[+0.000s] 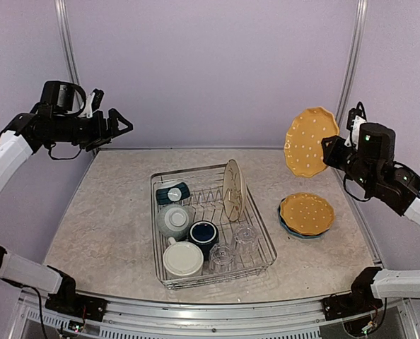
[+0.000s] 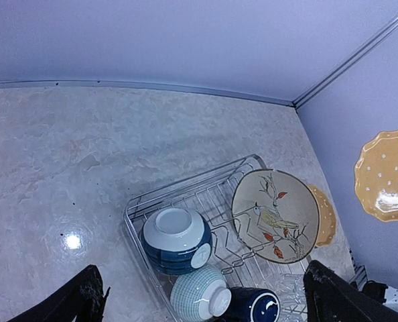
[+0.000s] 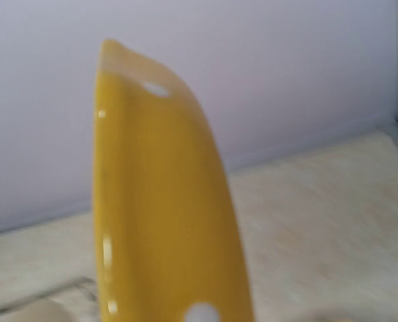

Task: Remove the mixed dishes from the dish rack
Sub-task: Place the plate with another plate.

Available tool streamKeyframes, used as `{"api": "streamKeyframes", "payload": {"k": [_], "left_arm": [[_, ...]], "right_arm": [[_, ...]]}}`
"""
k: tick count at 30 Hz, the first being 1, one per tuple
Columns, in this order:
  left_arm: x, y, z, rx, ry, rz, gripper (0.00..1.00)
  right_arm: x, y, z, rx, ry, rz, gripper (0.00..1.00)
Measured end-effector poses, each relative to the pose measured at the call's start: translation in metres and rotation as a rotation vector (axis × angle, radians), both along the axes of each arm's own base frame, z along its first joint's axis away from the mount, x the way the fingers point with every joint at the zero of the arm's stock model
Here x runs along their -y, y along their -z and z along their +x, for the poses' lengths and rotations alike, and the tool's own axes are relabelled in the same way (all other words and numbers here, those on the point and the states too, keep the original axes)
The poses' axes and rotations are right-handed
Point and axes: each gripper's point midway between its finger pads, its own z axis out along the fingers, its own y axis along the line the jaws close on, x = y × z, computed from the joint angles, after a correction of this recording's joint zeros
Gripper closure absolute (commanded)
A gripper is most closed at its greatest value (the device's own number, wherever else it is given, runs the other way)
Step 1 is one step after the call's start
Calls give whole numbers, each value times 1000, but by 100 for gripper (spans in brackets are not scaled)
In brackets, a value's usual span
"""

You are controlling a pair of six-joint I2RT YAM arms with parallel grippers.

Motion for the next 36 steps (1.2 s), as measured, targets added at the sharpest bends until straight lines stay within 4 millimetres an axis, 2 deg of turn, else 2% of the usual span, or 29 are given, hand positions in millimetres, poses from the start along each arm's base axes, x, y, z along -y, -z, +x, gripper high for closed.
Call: {"api": "streamKeyframes", "payload": {"k": [4, 8, 10, 14, 24, 36], "left_arm": [[2, 4, 1, -13, 11, -5, 1], [5, 8, 1, -25, 25, -11, 1], [6, 9, 1, -28, 28, -12, 1], [7, 9, 0, -31, 38, -18, 1], [12, 12, 1, -41, 56, -32, 1], [14, 18, 4, -63, 63, -35, 1]], "right_arm": [[43, 54, 7, -129, 83, 10, 100], [72, 117, 7, -273, 104, 85, 100], [85, 151, 3, -357, 106, 156, 100], [95, 187, -4, -451, 92, 268, 100], [80, 192, 2, -435, -65, 450, 100], [80, 225, 6, -548, -151, 491, 100]]}}
